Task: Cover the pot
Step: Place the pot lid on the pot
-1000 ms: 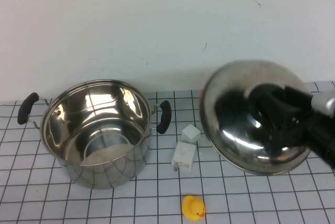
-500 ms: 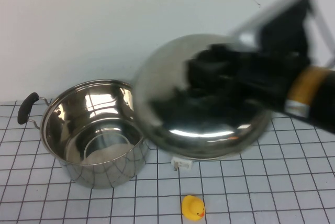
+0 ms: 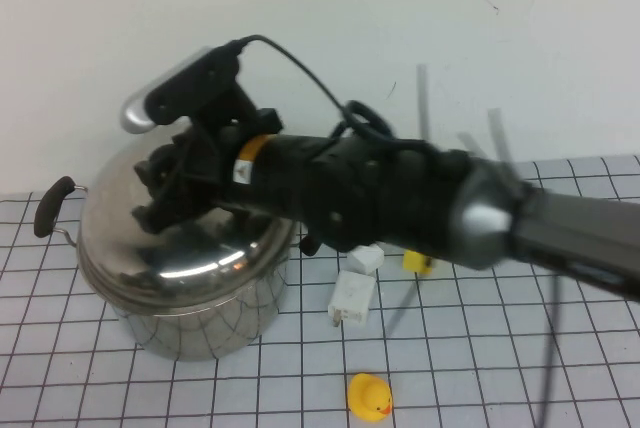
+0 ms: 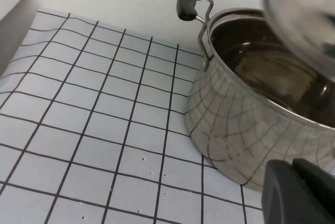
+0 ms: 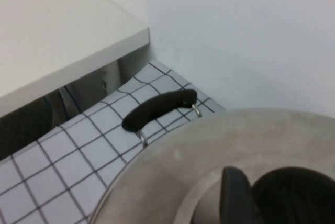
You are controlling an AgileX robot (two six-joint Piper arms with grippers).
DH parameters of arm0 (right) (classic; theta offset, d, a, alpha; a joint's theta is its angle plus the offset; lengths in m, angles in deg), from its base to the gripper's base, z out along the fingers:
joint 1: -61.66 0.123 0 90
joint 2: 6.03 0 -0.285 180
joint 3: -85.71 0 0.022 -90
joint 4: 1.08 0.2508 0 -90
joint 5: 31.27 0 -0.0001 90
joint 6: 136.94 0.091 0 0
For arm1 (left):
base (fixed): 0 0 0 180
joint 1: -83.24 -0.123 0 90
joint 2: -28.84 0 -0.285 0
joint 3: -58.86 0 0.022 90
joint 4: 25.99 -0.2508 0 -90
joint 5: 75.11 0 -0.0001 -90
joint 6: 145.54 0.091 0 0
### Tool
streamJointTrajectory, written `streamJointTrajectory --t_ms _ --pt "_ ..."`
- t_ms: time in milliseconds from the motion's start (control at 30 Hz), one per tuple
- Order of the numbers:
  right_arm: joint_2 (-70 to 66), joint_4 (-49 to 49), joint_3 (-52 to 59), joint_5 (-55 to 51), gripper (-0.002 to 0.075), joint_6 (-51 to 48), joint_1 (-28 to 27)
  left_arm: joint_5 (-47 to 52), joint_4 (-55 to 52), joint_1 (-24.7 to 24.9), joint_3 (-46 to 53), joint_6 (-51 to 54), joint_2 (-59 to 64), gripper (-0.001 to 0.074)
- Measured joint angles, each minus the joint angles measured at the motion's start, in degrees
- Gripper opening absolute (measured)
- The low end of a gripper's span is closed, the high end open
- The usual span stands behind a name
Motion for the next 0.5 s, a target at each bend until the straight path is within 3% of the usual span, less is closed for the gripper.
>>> streamJointTrajectory --t_ms 233,500 --pt "-8.7 2.4 -10.5 -0.4 0.0351 -1.4 0.0 0.0 0.0 0.0 0.0 0.0 0.0 -0.0003" --pt "-11.6 4.9 -11.3 -2.7 0.0351 -1.5 -0.2 0.0 0.0 0.0 0.0 0.0 0.0 -0.0003"
